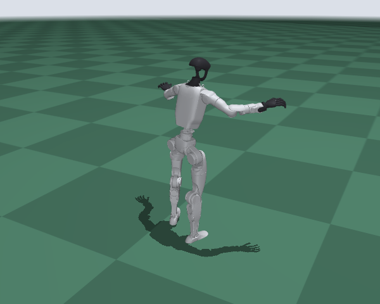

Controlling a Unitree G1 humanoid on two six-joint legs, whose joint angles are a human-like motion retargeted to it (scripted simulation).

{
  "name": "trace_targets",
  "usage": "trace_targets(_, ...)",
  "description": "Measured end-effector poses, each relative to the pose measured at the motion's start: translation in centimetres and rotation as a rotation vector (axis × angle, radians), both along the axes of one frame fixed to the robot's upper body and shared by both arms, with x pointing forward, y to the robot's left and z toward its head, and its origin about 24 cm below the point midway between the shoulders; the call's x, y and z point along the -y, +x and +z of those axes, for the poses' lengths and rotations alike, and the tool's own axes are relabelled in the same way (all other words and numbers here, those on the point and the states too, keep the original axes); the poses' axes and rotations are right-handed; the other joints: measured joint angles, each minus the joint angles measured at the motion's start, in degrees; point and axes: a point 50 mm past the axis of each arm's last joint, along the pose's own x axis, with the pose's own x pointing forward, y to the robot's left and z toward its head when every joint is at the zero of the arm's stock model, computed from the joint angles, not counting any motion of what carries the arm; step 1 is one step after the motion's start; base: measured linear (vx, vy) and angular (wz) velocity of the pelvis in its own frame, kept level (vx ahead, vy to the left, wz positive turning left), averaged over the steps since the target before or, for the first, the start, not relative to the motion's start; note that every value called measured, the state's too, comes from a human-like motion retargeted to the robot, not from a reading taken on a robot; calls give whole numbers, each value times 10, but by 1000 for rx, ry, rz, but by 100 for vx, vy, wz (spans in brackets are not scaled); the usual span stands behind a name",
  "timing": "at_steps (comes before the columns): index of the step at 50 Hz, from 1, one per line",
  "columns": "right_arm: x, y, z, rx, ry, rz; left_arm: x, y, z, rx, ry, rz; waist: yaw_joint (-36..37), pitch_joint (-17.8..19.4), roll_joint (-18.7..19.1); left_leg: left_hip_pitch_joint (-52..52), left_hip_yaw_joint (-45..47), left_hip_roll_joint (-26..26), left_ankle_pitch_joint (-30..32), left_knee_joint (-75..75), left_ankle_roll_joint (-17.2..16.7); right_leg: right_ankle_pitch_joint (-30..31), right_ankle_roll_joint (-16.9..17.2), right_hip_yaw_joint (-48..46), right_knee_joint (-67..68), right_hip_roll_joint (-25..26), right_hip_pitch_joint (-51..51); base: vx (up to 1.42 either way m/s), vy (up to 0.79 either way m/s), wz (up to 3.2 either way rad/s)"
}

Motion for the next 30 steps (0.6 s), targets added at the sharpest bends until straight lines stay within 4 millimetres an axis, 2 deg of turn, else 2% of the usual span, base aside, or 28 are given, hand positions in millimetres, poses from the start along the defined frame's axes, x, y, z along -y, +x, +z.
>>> trace_targets(3,6,-3,-5,-62,46,-41,-2,-3,-2,-91,-49,57,-16,-9,-21,19,-18,-19,-55,102,17,16,4,-5,-1,-22,-19,-39,-11,35)
trace_targets(6,9,-5,-9,-99,83,-53,-2,-4,-1,-163,-73,81,-35,-19,-27,34,-76,-30,-102,205,16,32,2,-12,-4,-29,-33,-37,-6,36)
trace_targets(10,12,-8,-15,-131,116,-48,-1,-1,0,-245,-84,76,-67,-33,-17,73,-153,-44,-116,270,6,56,-9,-32,-8,-18,-49,-39,0,50)
trace_targets(13,12,-10,-14,-115,109,-46,3,7,7,-223,-55,38,-89,-35,-3,123,-193,-56,-94,220,2,76,-12,-50,-11,-5,-66,-45,6,53)
trace_targets(17,12,-12,-8,-28,70,-32,14,27,21,-65,26,-84,-113,-35,19,161,-231,-58,-103,87,-13,97,-6,-79,-21,18,-104,-55,8,50)
trace_targets(21,9,-11,-6,52,23,-18,24,40,38,91,116,-187,-130,-33,32,151,-225,-44,-113,-8,-37,62,2,-104,-23,41,-150,-60,3,37)
trace_targets(25,4,-6,-11,59,10,0,24,42,50,105,163,-219,-125,-25,29,132,-205,-34,-90,-56,-51,19,-3,-149,-23,53,-176,-57,-2,-15)
trace_targets(30,-1,0,-14,38,38,33,15,33,47,40,117,-166,-100,-18,23,94,-182,-23,-61,-56,-51,39,-35,-184,-23,53,-150,-49,-5,-39)
